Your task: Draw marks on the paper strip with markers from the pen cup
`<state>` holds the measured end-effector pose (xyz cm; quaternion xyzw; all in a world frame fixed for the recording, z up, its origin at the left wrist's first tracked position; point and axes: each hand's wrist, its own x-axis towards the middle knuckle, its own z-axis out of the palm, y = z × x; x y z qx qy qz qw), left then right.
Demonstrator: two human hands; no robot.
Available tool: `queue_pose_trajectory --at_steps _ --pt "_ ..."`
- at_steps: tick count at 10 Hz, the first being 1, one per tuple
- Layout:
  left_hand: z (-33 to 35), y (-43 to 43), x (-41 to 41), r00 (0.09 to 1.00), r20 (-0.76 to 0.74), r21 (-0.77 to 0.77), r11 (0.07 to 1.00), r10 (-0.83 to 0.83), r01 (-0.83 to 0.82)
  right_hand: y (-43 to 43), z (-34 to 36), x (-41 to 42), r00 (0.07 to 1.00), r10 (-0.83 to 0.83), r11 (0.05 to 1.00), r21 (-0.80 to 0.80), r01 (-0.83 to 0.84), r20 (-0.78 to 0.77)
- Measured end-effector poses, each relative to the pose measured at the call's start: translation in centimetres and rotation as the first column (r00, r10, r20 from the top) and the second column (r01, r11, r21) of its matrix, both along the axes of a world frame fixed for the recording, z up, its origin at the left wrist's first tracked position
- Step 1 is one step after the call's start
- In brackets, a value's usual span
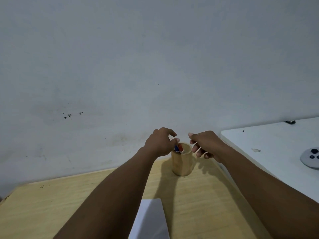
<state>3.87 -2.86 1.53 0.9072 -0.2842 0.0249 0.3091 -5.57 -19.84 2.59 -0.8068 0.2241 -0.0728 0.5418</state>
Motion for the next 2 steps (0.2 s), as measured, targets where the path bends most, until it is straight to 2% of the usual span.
queue_pose_trajectory --at_steps 1,2 --pt "0.7 1.1 -0.1 1.000 0.021 0.041 0.999 0.010 -0.011 0.3 0.4 0.2 0.998 0.016 0.999 -0.042 -0.014 0.061" --pt "2.2 2.8 -0.3 0.998 0.022 0.038 0.997 0.061 -0.062 1.4 1.8 -0.2 0.993 0.059 0.987 -0.154 -0.043 0.101"
